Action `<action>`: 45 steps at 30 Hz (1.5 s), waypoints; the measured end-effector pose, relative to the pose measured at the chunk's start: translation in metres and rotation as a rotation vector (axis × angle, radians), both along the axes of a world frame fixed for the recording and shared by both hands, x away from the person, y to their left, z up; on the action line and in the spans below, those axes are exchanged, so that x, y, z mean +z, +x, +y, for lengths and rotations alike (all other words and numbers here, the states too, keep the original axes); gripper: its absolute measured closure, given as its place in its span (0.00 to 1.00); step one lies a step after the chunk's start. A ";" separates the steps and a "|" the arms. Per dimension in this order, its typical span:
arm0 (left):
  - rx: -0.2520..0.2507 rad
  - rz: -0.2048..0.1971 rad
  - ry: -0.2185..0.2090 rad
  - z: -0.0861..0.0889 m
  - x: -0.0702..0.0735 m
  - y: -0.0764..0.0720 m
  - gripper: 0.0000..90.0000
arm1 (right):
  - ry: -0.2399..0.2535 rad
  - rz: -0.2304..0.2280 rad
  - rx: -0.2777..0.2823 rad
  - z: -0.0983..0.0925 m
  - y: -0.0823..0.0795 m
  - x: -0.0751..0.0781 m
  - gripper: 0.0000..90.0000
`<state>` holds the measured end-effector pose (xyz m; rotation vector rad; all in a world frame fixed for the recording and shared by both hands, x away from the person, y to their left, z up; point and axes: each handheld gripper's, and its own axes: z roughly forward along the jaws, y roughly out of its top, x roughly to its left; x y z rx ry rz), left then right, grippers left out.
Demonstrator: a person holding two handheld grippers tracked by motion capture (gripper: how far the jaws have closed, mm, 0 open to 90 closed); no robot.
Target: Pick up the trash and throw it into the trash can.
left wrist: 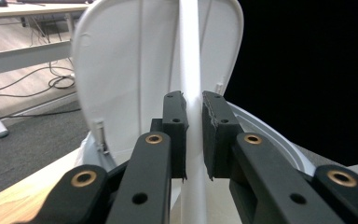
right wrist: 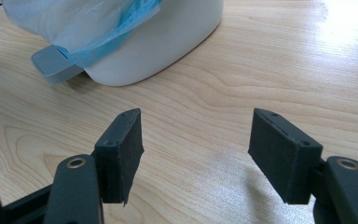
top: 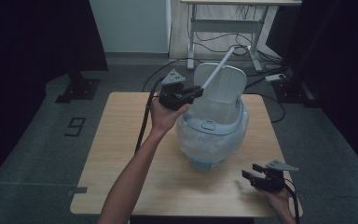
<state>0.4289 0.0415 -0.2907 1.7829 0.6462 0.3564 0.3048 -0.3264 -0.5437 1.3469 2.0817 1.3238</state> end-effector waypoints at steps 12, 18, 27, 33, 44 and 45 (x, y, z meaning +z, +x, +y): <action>-0.006 0.020 0.013 -0.016 -0.002 0.008 0.89 | -0.009 0.001 0.005 0.001 0.000 -0.001 0.38; -0.007 0.017 0.027 -0.027 -0.005 0.010 0.89 | -0.015 -0.001 0.006 0.001 0.000 -0.001 0.38; 0.025 0.036 0.043 -0.030 -0.010 0.014 0.78 | -0.017 -0.007 0.005 0.002 -0.001 -0.001 0.38; 0.061 0.020 0.030 -0.014 -0.013 0.007 0.45 | -0.018 -0.008 0.009 0.002 -0.001 -0.001 0.38; 0.038 -0.031 0.019 0.050 -0.027 -0.036 0.33 | -0.021 -0.008 0.020 0.006 -0.001 0.000 0.38; 0.037 -0.031 0.016 0.055 -0.029 -0.039 0.33 | -0.021 -0.008 0.021 0.006 -0.001 0.000 0.38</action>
